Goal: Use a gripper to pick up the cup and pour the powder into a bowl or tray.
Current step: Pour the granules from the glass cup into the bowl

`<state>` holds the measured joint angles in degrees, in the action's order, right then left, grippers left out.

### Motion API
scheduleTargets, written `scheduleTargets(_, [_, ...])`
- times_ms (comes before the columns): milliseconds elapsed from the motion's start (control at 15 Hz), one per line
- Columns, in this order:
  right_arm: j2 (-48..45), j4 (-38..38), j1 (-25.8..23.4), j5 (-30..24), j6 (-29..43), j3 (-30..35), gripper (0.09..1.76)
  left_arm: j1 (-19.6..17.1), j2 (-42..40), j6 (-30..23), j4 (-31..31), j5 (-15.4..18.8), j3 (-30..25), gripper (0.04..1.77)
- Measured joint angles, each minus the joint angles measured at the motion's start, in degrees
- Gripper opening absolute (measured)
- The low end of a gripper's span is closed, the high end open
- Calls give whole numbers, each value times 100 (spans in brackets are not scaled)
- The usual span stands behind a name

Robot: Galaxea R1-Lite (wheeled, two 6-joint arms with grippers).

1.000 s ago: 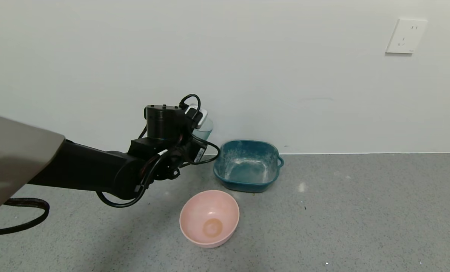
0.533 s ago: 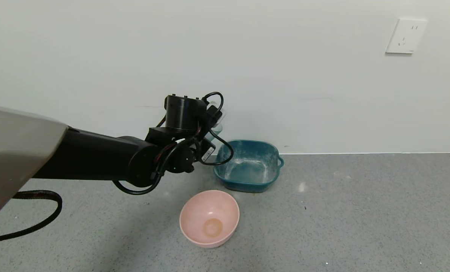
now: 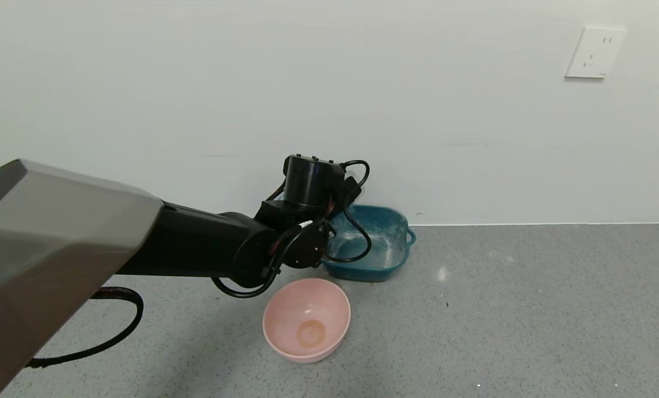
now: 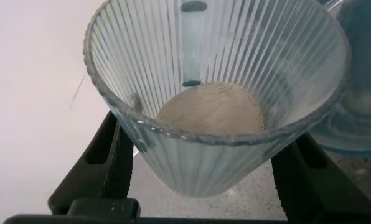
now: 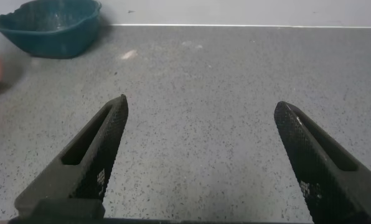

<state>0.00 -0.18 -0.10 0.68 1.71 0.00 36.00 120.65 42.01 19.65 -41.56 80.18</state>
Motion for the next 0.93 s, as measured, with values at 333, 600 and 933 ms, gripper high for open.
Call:
scheduleTargets(333, [0, 0, 0, 2, 0, 0, 171, 88, 263, 501, 7, -315, 162, 128])
scheduleTargets(600, [0, 0, 0, 0, -2, 0, 171, 138, 438, 887, 33, -522, 229, 128])
scheduleTargets(933, [0, 0, 0, 2, -4, 0, 171, 151, 647, 1356, 38, -753, 458, 128])
